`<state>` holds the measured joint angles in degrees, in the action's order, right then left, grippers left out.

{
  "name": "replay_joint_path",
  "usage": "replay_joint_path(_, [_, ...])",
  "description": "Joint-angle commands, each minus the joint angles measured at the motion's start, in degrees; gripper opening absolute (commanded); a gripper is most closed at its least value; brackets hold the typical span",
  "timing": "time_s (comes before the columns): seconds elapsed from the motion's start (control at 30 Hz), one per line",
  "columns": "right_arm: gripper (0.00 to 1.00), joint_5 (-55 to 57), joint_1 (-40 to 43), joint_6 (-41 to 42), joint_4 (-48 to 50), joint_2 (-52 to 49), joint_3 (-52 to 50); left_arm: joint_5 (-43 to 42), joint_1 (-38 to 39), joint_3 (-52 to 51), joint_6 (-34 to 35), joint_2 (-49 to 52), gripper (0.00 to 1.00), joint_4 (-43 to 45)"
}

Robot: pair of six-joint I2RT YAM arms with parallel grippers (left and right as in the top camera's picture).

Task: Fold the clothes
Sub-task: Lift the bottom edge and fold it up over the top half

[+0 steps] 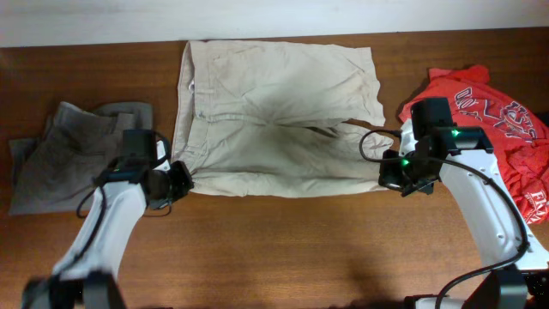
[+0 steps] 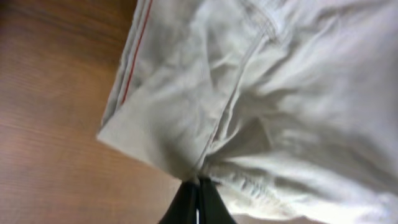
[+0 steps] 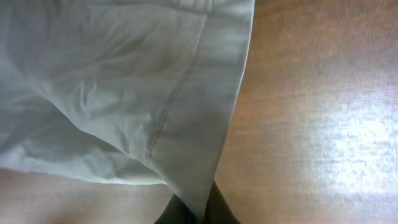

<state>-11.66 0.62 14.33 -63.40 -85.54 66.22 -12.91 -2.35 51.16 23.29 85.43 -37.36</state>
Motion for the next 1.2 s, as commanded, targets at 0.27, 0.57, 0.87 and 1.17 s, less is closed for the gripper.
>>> replay_joint_path(0.27, [0.04,-2.34,0.13,-0.50,-10.36,9.64,0.61,4.44,3.10,6.12,-6.49,-30.18,0.01,-18.69])
replay_joint_path(0.57, [0.04,-5.11,0.13,2.69,-2.80,18.67,1.42,6.75,3.10,6.16,-8.90,-34.51,0.01,-14.32])
replay_joint_path(0.87, [0.04,-5.31,0.15,3.32,23.80,7.39,1.42,8.20,3.06,6.23,-11.28,-11.26,0.01,10.49])
replay_joint_path(1.17, [0.04,-6.36,0.15,3.80,43.43,-8.74,1.42,6.25,3.06,8.31,-11.41,5.62,0.01,27.12])
